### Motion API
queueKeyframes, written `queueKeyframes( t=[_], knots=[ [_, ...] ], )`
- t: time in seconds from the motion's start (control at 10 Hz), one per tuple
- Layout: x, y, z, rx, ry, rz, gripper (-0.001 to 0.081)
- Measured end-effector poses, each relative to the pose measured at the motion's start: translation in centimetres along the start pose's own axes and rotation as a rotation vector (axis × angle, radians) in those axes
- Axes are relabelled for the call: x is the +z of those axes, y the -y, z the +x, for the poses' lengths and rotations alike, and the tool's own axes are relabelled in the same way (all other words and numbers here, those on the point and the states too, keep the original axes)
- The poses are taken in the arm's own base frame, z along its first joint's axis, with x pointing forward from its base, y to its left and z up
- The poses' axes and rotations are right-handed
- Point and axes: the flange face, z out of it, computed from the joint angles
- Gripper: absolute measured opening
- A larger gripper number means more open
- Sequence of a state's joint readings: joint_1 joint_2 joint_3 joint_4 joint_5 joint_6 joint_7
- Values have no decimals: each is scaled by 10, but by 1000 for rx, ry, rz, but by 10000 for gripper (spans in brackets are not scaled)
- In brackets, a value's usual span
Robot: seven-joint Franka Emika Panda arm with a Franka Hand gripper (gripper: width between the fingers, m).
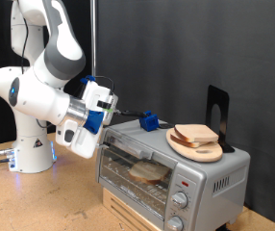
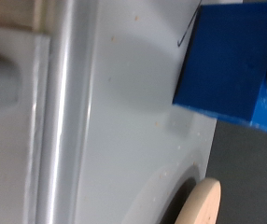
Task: Make a piece of toast with the oven
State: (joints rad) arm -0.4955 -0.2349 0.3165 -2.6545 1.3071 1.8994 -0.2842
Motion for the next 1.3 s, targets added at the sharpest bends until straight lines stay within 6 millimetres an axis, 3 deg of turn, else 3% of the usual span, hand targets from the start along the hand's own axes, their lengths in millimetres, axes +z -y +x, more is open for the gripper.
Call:
queueKeyframes(
  t=[0.3, 0.8, 1.0, 1.3],
  knots=[
    [-4, -13, -8, 14, -17, -10, 800],
    [-65, -49, -9, 69, -145, 43, 800],
    [-63, -47, -11, 66, -89, 45, 800],
    [-93, -22, 8, 82, 59, 1, 800]
  ],
)
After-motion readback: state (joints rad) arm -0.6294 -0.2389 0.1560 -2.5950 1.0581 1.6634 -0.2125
